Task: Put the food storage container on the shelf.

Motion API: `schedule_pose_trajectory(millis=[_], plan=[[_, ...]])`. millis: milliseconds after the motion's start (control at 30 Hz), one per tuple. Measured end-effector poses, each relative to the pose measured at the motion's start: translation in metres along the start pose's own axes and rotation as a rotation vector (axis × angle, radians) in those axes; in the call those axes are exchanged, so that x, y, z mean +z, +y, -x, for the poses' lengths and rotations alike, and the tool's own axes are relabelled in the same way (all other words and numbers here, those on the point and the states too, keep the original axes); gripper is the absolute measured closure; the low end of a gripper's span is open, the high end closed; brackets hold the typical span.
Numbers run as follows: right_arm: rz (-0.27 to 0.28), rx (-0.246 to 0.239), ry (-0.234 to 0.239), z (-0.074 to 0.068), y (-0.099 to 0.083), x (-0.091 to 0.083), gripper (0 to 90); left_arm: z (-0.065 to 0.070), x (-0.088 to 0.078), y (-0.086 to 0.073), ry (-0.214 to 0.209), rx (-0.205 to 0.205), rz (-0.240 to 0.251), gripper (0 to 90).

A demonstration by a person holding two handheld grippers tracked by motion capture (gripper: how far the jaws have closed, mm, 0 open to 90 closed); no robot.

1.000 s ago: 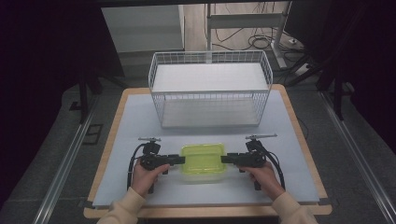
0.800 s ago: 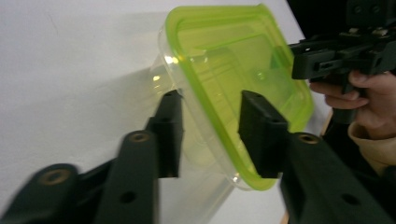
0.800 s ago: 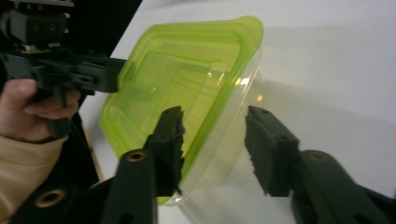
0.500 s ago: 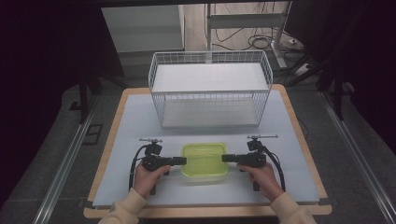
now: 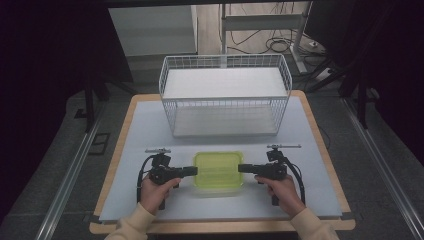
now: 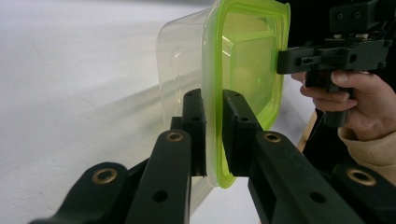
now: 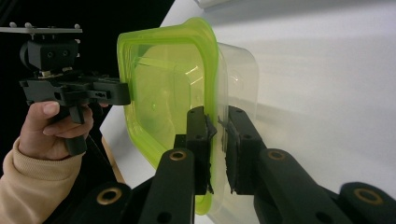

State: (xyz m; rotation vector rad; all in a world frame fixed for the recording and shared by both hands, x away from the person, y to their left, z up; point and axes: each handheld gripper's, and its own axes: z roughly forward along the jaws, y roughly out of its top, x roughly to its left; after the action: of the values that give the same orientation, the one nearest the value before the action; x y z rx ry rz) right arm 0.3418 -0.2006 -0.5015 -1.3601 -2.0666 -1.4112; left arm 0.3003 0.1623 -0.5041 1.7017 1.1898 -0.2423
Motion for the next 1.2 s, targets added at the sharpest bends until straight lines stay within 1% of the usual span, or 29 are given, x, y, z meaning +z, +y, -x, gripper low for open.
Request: schedule_pose_trajectory(millis=[267,433,633,700,767,800,833,967,1067,1100,1200], plan=[[0.024,-0.043,0.001,-0.007,0.002,-0.004,80.9,0.003,-0.004,0.002,-0.01,0.007,0.011,80.9],[0.034,-0.056,0.006,-0.011,0.004,-0.006,80.8,0.005,-0.007,0.004,-0.012,0.019,0.015,80.9],[0.043,-0.069,0.005,-0.013,0.005,-0.009,80.8,0.006,-0.007,0.005,-0.02,0.013,0.019,81.0],[0.046,-0.074,0.005,-0.015,0.005,-0.01,80.8,0.009,-0.01,0.008,-0.016,0.028,0.021,81.0],[0.054,-0.075,0.01,-0.016,0.006,-0.011,80.8,0.014,-0.012,0.011,-0.007,0.051,0.027,81.0],[0.058,-0.079,0.012,-0.018,0.007,-0.012,80.8,0.014,-0.012,0.011,-0.007,0.051,0.027,81.0],[0.064,-0.086,0.011,-0.019,0.008,-0.014,80.8,0.017,-0.014,0.013,-0.009,0.059,0.037,80.9],[0.083,-0.118,0.004,-0.026,0.013,-0.02,80.8,0.02,-0.016,0.017,-0.022,0.062,0.045,81.0],[0.087,-0.125,0.005,-0.029,0.014,-0.022,80.8,0.021,-0.017,0.019,-0.025,0.066,0.051,81.0],[0.088,-0.128,0.005,-0.03,0.015,-0.023,80.8,0.023,-0.018,0.02,-0.024,0.075,0.051,81.0],[0.092,-0.137,0.006,-0.033,0.018,-0.025,80.8,0.025,-0.02,0.022,-0.027,0.082,0.055,81.0]])
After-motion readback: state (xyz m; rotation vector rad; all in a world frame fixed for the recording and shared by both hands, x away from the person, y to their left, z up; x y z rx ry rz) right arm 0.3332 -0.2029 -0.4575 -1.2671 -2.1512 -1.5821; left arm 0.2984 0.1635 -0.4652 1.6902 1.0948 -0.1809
